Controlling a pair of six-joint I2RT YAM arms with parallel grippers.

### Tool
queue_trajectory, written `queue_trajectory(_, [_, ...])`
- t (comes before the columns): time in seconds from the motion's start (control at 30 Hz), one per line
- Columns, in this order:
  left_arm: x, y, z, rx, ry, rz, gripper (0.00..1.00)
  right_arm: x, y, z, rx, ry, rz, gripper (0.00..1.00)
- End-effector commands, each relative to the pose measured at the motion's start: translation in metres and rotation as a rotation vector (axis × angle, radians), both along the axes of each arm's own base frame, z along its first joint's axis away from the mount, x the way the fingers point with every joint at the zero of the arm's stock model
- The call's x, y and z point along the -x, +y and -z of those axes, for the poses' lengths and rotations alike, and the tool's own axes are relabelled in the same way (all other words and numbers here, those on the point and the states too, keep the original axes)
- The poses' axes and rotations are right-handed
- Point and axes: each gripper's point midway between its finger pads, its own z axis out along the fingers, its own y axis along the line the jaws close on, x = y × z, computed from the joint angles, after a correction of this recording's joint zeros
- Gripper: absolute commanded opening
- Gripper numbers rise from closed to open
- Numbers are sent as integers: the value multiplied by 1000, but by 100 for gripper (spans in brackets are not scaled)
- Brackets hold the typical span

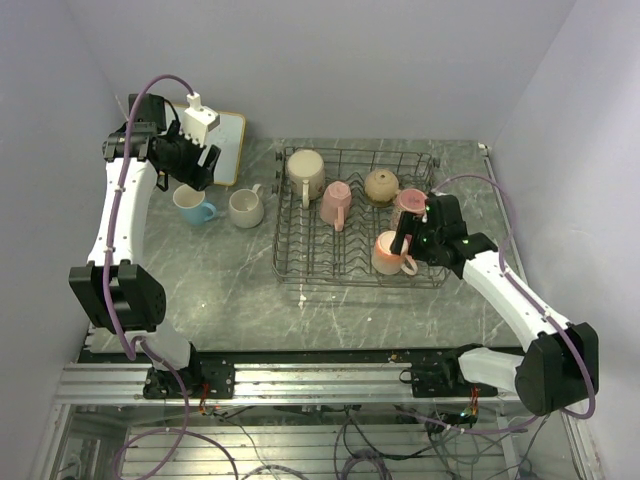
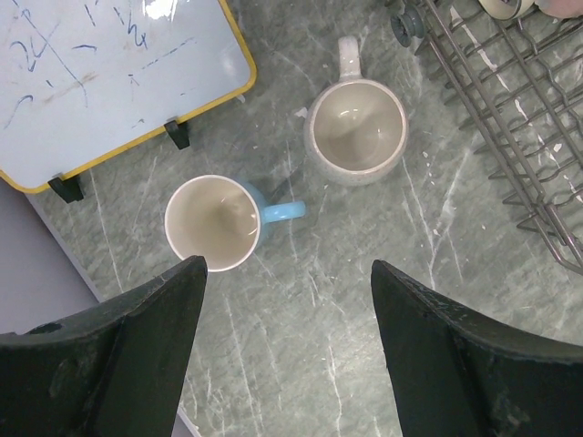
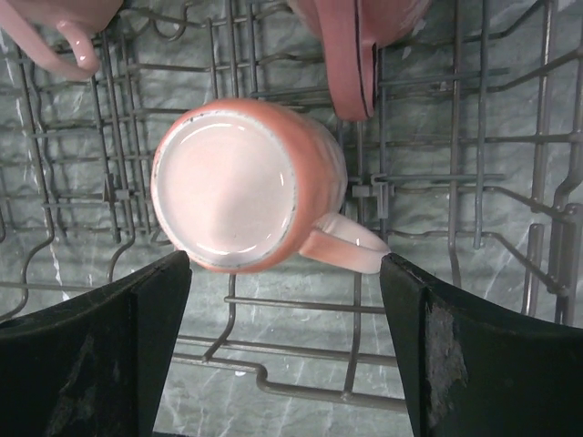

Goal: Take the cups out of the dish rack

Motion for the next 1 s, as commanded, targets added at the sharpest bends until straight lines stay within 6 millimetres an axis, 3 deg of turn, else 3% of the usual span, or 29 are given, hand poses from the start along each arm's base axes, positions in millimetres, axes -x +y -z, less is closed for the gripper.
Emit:
queue_trajectory(0.0, [8, -5, -21, 0, -51, 28, 83, -5, -10, 5, 4, -27, 13, 85])
queue_trajectory(0.2, [9, -5, -29, -5, -70, 35, 84, -8, 12, 14, -104, -45, -78, 84])
queue_trajectory(0.5, [11, -7, -31, 0, -74, 40, 84, 6, 35, 13, -211, -32, -178, 81])
queue_trajectory(0.73, [11, -10, -34, 19, -82, 42, 83, 23, 34, 17, -219, -4, -154, 78])
queue_trajectory(0.97, [10, -14, -34, 43, -80, 45, 83, 35, 19, 27, -103, 61, -111, 72])
